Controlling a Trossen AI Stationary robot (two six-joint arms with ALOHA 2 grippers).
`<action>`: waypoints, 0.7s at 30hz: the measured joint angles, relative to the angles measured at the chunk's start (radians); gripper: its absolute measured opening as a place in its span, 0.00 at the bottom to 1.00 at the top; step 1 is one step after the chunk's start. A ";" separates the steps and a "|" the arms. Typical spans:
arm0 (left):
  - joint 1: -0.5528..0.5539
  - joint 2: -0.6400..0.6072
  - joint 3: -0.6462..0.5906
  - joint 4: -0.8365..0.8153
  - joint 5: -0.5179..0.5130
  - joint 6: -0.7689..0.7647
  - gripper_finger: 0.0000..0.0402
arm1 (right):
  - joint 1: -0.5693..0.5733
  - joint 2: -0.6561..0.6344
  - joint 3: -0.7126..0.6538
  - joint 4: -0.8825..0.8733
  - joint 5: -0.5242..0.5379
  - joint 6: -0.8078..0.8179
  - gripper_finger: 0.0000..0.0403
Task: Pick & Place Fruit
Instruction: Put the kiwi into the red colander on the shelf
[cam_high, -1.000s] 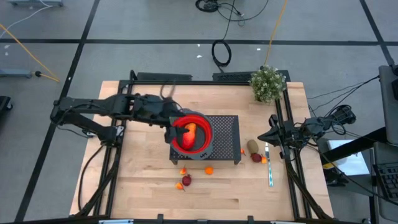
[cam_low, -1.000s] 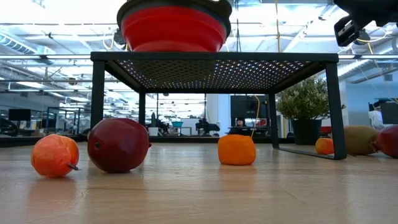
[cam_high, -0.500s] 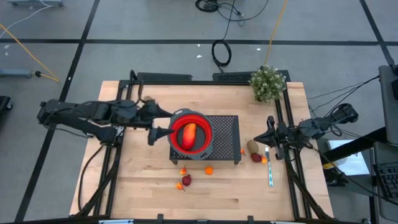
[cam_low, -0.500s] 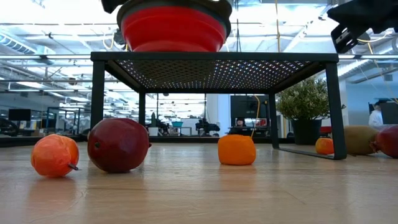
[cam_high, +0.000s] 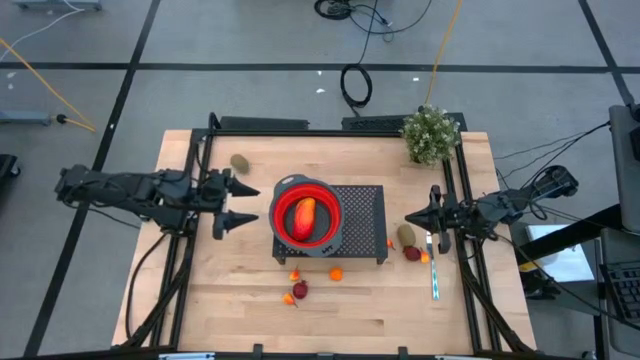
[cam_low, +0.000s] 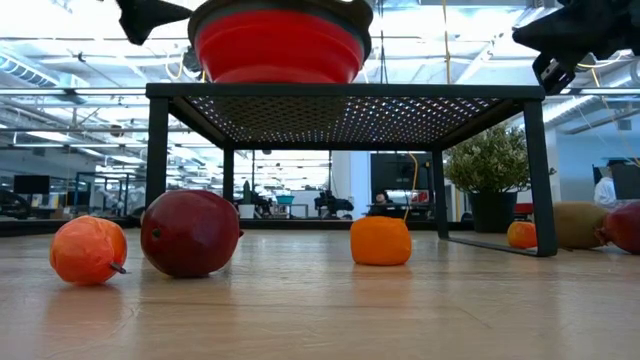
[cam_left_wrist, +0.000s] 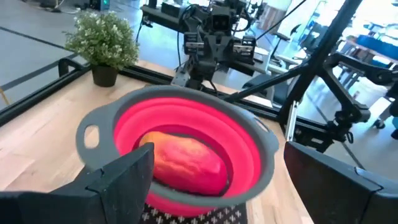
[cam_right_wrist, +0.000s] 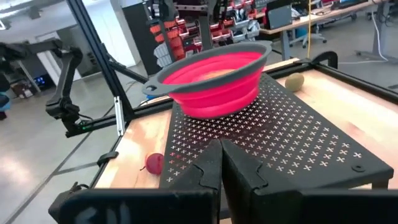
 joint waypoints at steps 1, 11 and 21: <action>-0.003 -0.018 -0.013 0.000 -0.009 -0.003 0.89 | 0.000 0.002 0.000 0.000 0.009 0.010 0.00; -0.015 -0.164 -0.127 0.001 -0.043 -0.002 0.89 | 0.000 0.064 0.043 -0.008 0.046 0.041 0.00; -0.015 -0.272 -0.240 0.003 -0.059 0.000 0.89 | 0.000 0.196 0.256 -0.260 0.048 0.079 0.00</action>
